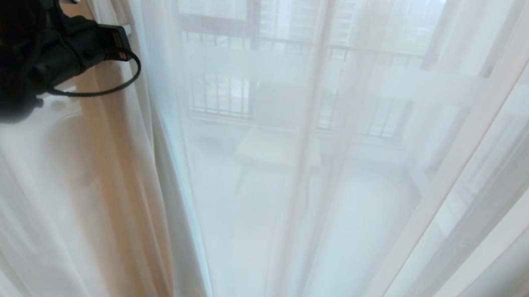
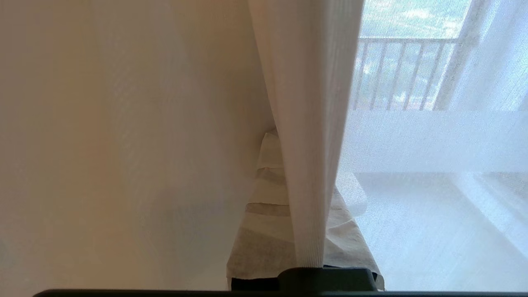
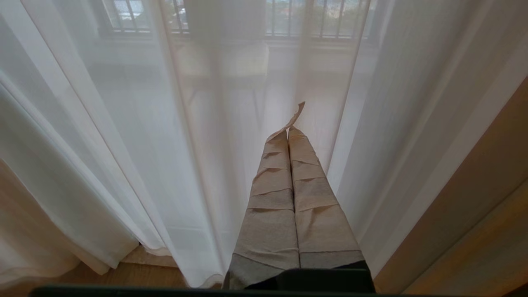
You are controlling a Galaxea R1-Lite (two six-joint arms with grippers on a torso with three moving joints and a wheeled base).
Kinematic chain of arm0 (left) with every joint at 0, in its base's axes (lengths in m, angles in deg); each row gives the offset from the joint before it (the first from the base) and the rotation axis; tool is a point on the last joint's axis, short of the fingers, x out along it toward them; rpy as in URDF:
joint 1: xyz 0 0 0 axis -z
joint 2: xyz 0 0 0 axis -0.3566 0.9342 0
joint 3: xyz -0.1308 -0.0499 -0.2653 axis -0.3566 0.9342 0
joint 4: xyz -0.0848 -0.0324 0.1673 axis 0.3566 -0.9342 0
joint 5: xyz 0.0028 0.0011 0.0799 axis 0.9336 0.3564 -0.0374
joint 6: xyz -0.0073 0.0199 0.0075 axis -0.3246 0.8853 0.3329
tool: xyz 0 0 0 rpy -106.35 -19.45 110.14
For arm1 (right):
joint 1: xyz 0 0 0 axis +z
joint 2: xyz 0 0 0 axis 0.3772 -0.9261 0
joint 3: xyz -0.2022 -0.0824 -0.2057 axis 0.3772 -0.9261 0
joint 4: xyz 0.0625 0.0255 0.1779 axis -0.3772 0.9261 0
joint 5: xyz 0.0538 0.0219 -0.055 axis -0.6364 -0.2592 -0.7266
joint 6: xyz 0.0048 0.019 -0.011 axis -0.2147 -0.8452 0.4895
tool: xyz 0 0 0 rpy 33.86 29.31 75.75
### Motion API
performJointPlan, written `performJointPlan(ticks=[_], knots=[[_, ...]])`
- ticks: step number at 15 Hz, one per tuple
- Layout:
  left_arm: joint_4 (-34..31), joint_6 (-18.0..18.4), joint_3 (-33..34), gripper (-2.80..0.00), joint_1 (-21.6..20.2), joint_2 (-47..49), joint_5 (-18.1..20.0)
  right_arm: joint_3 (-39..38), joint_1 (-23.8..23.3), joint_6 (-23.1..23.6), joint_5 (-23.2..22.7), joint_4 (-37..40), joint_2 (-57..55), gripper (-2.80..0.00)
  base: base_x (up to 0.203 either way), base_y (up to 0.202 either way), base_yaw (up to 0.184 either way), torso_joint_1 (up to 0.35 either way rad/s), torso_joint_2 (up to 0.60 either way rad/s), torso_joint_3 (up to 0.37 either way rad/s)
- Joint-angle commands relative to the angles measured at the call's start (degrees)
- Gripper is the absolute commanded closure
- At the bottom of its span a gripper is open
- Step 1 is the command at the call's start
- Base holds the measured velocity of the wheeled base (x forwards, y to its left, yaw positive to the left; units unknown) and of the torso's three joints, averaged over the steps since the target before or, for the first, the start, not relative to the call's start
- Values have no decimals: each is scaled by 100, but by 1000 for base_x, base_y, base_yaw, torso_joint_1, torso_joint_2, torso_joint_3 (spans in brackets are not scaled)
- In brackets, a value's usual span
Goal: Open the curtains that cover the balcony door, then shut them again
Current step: Close the inner curtains on both sides
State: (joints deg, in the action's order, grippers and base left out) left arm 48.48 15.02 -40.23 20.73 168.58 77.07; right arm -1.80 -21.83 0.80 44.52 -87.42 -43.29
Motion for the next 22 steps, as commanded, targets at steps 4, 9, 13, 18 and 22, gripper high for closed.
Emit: performJointPlan(ticks=[4, 9, 13, 18, 22], knots=[[275, -8, 319, -280, -1, -71, 7, 2, 2, 1, 5, 0, 0, 0, 0, 0, 0, 0, 0, 0], [510, -25, 1010, -280, -24, -570, 1, 2, 2, 1, -4, 0, 0, 0, 0, 0, 0, 0, 0, 0], [509, -26, 1789, -280, -108, -1354, -12, 2, 2, 1, -4, 0, -5, 0, 0, 0, 0, 0, 0, 0], [450, -26, 2874, -280, -149, -2495, -304, 2, 2, 1, -4, 0, -1, 0, 0, 0, 0, 0, 0, 0], [428, -34, 3765, -280, -150, -3394, -327, 2, 2, 1, -4, 0, 0, 0, 0, 0, 0, 0, 0, 0]])
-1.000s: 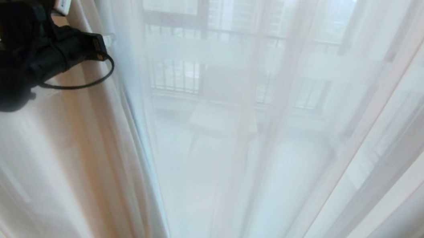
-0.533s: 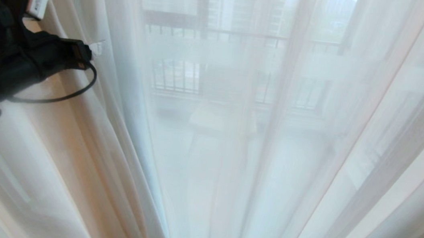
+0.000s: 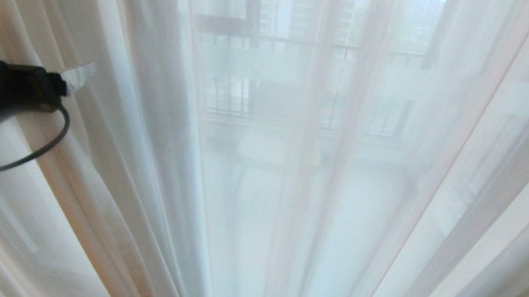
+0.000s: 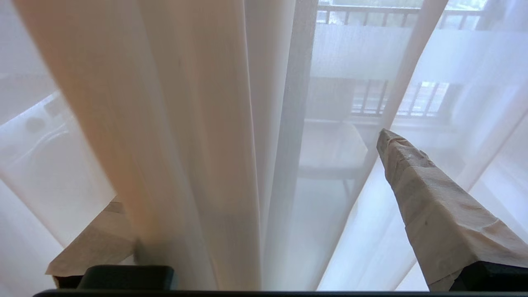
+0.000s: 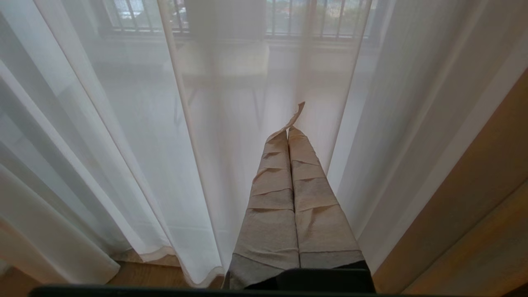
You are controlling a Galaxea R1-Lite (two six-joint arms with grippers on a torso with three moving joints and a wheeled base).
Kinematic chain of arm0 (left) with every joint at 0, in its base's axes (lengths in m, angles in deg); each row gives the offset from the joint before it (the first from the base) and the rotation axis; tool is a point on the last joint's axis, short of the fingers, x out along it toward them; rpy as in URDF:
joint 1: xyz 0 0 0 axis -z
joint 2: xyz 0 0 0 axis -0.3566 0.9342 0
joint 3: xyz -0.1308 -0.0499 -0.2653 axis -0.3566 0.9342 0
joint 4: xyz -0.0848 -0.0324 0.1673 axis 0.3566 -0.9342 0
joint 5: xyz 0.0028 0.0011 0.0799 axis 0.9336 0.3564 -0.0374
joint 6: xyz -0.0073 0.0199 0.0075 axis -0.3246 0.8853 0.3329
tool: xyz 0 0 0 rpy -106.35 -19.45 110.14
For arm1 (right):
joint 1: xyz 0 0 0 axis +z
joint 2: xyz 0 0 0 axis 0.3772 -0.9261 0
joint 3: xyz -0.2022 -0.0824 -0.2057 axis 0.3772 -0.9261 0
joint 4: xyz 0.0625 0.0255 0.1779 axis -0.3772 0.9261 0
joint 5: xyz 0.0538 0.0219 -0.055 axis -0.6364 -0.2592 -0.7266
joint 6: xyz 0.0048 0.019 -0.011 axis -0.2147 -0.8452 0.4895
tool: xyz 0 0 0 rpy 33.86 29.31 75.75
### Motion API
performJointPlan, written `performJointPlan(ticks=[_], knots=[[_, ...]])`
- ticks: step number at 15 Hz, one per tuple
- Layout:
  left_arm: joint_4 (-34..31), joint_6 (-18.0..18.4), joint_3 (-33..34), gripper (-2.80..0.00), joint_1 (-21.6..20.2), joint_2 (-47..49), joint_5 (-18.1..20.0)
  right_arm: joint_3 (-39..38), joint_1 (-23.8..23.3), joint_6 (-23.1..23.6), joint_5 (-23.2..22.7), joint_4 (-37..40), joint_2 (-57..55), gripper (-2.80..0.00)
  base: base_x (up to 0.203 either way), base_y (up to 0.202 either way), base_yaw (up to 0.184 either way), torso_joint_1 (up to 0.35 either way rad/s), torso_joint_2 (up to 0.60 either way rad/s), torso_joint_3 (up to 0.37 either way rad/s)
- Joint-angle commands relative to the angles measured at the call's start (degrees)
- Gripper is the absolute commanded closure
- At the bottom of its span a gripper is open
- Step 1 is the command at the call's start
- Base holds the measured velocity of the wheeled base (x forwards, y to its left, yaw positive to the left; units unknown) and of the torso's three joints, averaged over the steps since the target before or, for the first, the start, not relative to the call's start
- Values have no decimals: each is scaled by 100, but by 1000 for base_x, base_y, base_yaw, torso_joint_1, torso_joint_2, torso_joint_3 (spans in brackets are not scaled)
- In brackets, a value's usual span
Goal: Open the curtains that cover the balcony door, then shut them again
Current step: Close the inner curtains on both sides
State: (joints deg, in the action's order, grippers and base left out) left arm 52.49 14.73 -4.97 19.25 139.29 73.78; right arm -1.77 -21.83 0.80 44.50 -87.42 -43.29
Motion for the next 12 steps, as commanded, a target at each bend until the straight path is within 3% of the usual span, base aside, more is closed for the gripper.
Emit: performJointPlan(ticks=[1, 12], knots=[[-17, -4, 404, -280, -2, -684, 1, 0, 2, 2, -1, 0, -9, 0, 0, 0, 0, 0, 0, 0], [-1091, 3, 1337, -280, 6, -2339, 1, 0, 2, 2, -1, 0, -3, 0, 0, 0, 0, 0, 0, 0]])
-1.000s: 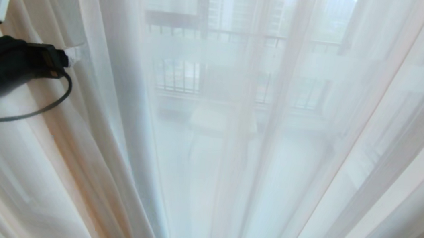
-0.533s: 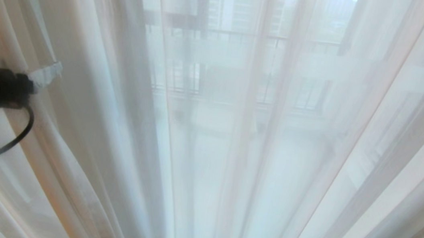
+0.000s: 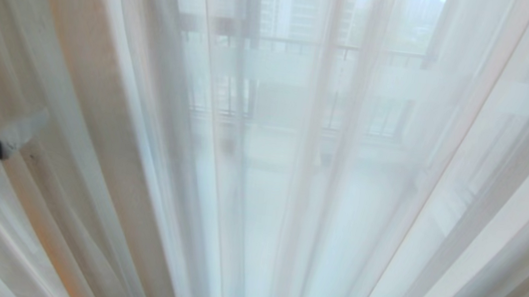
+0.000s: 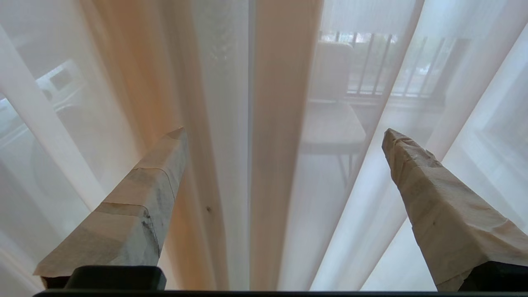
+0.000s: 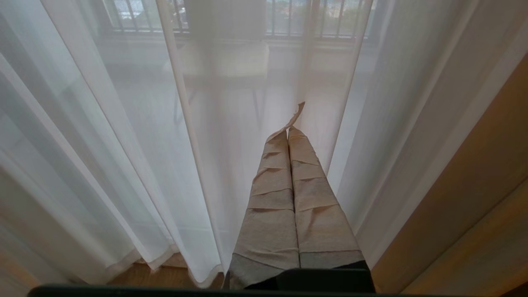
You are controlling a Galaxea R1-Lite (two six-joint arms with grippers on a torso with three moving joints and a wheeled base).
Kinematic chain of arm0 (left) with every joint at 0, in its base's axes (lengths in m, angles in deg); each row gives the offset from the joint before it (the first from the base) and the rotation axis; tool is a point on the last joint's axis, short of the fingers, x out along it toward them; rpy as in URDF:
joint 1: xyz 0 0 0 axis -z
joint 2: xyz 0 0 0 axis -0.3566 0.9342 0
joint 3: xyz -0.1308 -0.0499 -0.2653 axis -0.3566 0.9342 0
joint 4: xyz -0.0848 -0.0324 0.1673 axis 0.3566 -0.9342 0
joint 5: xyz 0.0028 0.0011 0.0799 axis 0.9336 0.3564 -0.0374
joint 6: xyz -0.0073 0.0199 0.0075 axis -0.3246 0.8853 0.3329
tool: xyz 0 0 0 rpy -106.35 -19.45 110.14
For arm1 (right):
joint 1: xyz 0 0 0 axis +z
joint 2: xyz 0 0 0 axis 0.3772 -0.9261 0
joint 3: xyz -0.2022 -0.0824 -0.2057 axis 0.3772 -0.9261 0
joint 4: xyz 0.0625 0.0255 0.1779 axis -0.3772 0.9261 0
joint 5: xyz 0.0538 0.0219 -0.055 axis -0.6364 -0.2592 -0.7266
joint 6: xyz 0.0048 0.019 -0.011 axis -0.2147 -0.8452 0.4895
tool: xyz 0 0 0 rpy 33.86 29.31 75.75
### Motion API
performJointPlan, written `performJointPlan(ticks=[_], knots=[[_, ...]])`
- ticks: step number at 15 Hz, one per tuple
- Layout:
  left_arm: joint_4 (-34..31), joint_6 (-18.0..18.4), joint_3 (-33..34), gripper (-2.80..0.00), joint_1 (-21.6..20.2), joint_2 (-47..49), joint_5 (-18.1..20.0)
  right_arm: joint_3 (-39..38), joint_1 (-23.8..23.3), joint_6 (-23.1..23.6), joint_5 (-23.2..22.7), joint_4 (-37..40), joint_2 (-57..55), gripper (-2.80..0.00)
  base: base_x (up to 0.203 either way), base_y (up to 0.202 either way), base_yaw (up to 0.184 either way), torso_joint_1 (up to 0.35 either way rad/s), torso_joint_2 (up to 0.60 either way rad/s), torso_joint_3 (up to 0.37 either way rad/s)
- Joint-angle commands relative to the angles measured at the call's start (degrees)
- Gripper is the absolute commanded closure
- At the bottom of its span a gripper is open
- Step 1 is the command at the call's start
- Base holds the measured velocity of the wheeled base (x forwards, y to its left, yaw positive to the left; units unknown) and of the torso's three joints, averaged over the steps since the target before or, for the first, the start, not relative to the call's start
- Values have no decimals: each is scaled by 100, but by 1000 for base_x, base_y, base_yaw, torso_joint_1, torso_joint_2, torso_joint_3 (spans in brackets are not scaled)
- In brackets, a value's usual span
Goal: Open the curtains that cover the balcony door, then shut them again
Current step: Close the inner curtains on both sides
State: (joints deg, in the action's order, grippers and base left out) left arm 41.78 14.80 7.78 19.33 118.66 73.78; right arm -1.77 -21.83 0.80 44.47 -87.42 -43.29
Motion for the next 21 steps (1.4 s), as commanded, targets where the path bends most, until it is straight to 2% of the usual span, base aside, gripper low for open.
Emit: performJointPlan(ticks=[1, 8, 9, 16, 21], knots=[[-133, -4, 92, -280, -2, -376, 1, 0, 2, 2, 9, 1, 0, 0, 0, 0, 0, 0, 0, 0], [-278, -4, 157, -280, 15, -550, 10, 0, 2, 2, 1, 1, -4, 0, 0, 0, 0, 0, 0, 0], [-278, -4, 161, 0, 24, -550, 10, 0, 2, 2, 1, 1, 0, 0, 0, 0, 0, 0, 0, 0], [-278, -13, 210, 0, 86, -529, 14, 0, 2, 2, 1, 1, 0, 0, 0, 0, 0, 0, 0, 0], [-278, -4, 538, 0, 77, -720, 10, 0, 2, 2, 1, 1, -9, 0, 0, 0, 0, 0, 0, 0]])
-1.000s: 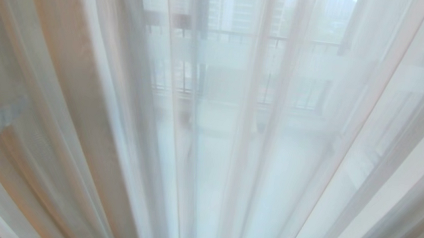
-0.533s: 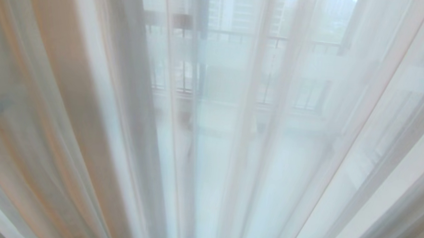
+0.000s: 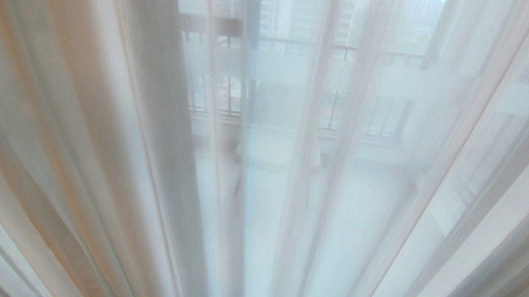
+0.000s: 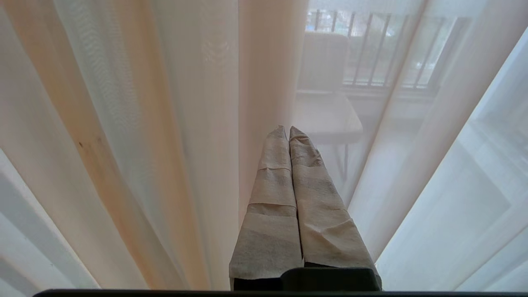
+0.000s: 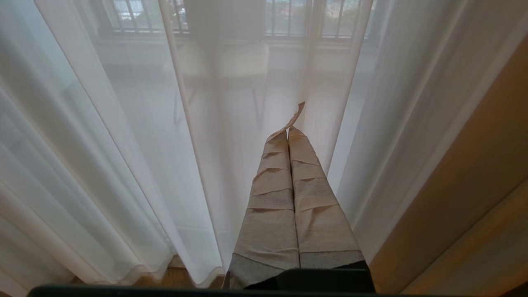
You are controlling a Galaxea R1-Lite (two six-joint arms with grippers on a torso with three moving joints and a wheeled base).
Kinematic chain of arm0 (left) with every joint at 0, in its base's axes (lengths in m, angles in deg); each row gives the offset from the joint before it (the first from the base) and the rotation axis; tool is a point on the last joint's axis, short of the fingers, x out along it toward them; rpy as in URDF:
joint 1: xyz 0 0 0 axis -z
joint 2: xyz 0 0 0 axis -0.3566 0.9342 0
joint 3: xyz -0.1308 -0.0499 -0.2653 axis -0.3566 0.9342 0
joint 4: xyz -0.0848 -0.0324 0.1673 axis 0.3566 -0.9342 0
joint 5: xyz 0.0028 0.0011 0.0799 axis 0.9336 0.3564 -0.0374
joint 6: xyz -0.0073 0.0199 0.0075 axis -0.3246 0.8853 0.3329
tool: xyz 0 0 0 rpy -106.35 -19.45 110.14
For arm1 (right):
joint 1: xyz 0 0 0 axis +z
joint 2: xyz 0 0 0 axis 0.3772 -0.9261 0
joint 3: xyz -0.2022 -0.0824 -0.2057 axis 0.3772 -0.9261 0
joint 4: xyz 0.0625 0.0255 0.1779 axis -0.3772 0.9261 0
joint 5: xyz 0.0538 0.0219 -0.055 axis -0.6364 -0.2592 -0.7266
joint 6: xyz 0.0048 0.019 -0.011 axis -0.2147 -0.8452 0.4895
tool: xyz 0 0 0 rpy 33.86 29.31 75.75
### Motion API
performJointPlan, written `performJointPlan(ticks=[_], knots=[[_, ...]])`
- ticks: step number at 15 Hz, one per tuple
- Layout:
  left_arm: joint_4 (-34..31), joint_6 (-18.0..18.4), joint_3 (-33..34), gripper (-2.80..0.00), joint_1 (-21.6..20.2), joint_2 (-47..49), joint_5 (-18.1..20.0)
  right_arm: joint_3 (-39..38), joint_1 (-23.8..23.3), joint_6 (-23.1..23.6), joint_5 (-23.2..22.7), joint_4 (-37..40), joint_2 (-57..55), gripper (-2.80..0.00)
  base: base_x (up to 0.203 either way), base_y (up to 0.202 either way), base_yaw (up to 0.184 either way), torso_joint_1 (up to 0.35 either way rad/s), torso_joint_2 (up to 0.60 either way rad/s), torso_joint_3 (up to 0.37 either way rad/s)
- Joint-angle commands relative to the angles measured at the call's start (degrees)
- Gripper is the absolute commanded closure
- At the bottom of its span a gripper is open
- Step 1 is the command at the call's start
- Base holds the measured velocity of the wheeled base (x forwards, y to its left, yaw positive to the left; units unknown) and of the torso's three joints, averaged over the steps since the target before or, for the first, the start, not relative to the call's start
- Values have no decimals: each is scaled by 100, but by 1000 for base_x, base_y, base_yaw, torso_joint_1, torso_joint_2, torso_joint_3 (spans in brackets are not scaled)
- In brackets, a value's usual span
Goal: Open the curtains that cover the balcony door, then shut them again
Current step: Close the inner curtains on both sides
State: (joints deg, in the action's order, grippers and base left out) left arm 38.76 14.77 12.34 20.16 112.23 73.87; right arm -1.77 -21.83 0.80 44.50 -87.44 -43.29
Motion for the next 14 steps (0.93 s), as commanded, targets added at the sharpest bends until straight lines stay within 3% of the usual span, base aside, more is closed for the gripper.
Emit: performJointPlan(ticks=[1, 7, 12, 14], knots=[[23, -1, 188, 0, -6, -176, 1, 0, 2, 2, -1, 3, 0, 0, 0, 0, 0, 0, 0, 0], [-136, 0, 1023, 0, -127, -1326, 10, 0, 2, 2, -1, 3, 0, 0, 0, 0, 0, 0, 0, 0], [-1274, 17, 1633, 0, -362, -3243, 5, -5, 2, 2, -1, -1, 0, 0, 0, 0, 0, 0, 0, 0], [-1623, 193, 2001, 0, -363, -3446, 20, 0, 2, 2, -1, 3, 0, 0, 0, 0, 0, 0, 0, 0]])
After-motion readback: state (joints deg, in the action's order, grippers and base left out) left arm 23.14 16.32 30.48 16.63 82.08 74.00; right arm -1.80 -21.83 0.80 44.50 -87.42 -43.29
